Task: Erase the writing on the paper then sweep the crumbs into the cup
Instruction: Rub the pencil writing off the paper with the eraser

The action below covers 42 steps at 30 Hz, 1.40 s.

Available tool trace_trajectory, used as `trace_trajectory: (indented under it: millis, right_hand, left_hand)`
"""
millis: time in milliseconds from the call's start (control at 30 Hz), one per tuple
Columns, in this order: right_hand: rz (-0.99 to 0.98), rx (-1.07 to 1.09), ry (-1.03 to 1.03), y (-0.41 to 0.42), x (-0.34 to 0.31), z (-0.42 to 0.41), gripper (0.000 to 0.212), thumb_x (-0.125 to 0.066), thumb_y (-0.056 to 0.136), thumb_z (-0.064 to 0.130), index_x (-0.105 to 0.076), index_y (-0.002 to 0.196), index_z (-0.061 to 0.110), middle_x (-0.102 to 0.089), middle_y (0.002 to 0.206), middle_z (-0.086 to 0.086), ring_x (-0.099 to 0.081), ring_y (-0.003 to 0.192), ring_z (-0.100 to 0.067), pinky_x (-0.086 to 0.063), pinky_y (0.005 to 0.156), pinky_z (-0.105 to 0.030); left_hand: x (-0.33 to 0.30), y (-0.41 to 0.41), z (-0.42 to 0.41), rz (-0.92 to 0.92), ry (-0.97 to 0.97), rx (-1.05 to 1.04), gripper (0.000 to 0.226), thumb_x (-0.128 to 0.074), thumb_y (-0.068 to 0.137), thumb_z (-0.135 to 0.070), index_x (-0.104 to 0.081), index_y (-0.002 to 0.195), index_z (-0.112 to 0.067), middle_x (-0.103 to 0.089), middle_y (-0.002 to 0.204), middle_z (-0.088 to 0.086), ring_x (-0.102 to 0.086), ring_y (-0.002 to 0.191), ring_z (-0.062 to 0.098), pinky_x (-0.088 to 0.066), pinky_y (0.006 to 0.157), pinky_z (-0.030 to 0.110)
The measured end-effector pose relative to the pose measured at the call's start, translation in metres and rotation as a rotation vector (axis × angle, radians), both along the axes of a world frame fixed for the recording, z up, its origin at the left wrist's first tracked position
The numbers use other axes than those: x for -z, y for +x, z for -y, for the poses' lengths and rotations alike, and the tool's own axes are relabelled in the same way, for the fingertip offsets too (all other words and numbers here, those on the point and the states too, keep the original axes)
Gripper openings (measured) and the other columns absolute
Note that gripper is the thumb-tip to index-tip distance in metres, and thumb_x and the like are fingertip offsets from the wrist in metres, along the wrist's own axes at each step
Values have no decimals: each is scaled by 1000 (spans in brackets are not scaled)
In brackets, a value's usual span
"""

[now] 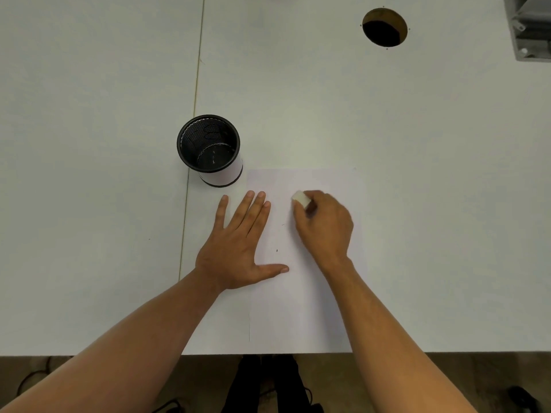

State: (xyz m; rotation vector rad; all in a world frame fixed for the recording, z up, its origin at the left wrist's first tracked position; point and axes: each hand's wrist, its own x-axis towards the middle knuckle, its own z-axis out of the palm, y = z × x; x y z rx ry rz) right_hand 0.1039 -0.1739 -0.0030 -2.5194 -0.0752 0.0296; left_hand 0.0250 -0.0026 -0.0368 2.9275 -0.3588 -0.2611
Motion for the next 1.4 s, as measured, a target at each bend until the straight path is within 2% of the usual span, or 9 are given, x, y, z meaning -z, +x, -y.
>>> trace_trajectory:
  millis: [100,267,433,600,800,967,1133,1300,1400]
  right_hand:
    - [-20,55,37,2,-2,2,19,-59,91,33,-67,94,16,-67,80,4,-62,70,-15,-46,63,-28]
    - [-51,-200,44,-51,-2,4,20,-66,86,31,-70,100,17,-71,87,4,-63,72,-12,-52,67,-32]
    - [-15,-66,20,-13,0,6,18,-63,87,31,-69,96,17,-70,84,2,-63,73,-18,-50,67,-34]
    - [-24,34,31,10,0,12,16,-60,89,32,-67,91,17,-67,79,5,-61,69,-15,-52,64,-35]
    - [6,-251,20,-42,4,8,21,-66,87,32,-70,101,18,-71,86,3,-64,71,-13,-52,66,-32]
    - [10,-66,27,0,4,13,18,-64,88,34,-69,96,19,-68,80,6,-60,68,-11,-44,60,-24]
    - [-20,-56,113,-10,1,8,20,-64,88,35,-68,100,19,-68,88,9,-57,71,-4,-43,63,-16]
    - [-37,-290,32,-34,4,-5,19,-63,88,33,-69,101,20,-69,85,4,-59,70,-10,-50,63,-27]
    - [-26,-215,28,-16,6,-8,21,-62,88,34,-69,102,19,-70,88,3,-61,73,-12,-48,63,-26]
  left_hand:
    - [0,0,0,4,-6,0,116,-24,81,-92,-7,160,-8,-3,169,9,2,156,24,-5,122,64]
    - [2,0,-1,17,-30,13,113,-22,84,-89,-12,159,-6,-6,169,11,-1,156,25,-5,122,64]
    - [2,-1,-1,23,-11,11,116,-26,82,-91,-10,160,-7,-4,169,10,1,156,24,-4,122,63]
    - [1,0,0,14,-5,-2,116,-24,81,-92,-9,160,-8,-3,169,9,2,156,24,-5,122,64]
    - [0,0,0,17,-26,9,115,-25,83,-91,-14,159,-7,-7,169,10,-2,156,25,-6,122,64]
    - [0,1,0,-7,-9,1,117,-26,81,-92,-8,160,-8,-1,169,9,3,156,24,-6,122,64]
    - [-1,0,-1,1,-21,0,118,-25,80,-93,-10,160,-7,-3,169,10,2,156,25,-7,121,65]
    - [1,0,0,11,-38,15,115,-25,82,-91,-14,159,-7,-6,169,11,-2,156,26,-9,121,66]
    - [2,0,-1,8,-12,12,118,-27,80,-93,-12,160,-7,-4,169,10,1,156,25,-6,121,65]
